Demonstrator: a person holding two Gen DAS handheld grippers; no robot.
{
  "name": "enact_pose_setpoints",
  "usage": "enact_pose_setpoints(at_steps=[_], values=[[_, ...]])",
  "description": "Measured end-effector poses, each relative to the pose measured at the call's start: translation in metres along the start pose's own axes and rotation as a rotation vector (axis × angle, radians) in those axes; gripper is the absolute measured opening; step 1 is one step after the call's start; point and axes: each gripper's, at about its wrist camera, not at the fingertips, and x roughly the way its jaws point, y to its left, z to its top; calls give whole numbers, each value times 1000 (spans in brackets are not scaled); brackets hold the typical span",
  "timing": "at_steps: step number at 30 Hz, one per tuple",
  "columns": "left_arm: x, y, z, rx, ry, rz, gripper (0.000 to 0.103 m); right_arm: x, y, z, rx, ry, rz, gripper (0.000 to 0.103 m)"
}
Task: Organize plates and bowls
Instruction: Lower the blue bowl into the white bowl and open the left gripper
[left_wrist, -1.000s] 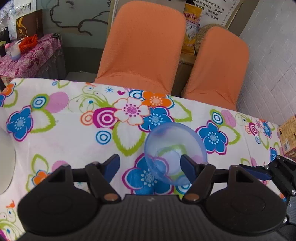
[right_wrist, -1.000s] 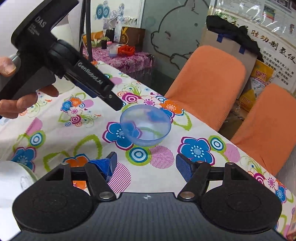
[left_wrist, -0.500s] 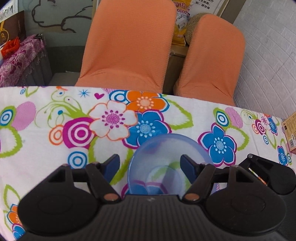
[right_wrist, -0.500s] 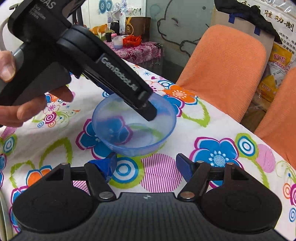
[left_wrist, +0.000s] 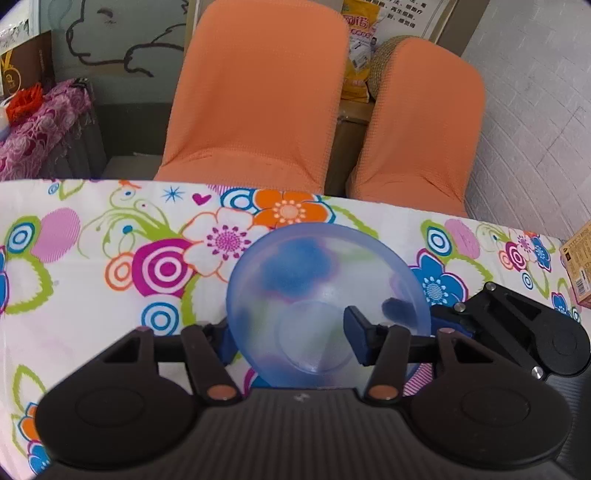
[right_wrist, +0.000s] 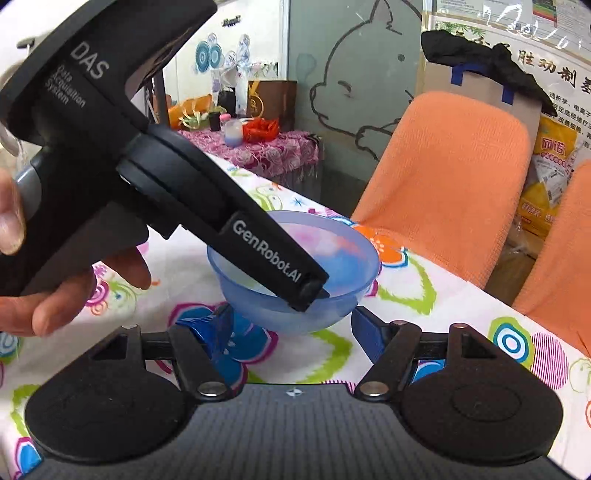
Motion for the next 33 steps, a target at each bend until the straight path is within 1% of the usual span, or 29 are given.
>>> enact_pose_setpoints(at_steps=[5, 9, 13, 17, 21, 26, 30, 33], values=[[-43, -30, -18, 39, -46, -22, 54, -36, 12, 2, -21, -24, -28, 57], [-85, -66, -47, 69, -60, -83, 54, -90, 30, -3, -52, -17, -70, 57], [-124, -112, -91, 126, -78, -136, 56, -151, 51, -22, -68, -2, -129, 57], [-149, -158, -139, 183, -61, -191, 57, -198, 73, -48, -65, 36, -204, 58], [-161, -191, -184, 240, -41, -232, 57, -236, 88, -78, -24, 67, -260, 58], [-160, -209, -229, 287, 5, -250, 57, -257, 99, -114, 53, 76, -286, 58], [-157, -212, -252, 311, 28, -232, 57, -264, 110, -138, 97, 71, -281, 58], [-154, -211, -258, 315, 38, -225, 57, -266, 113, -151, 117, 66, -269, 58]])
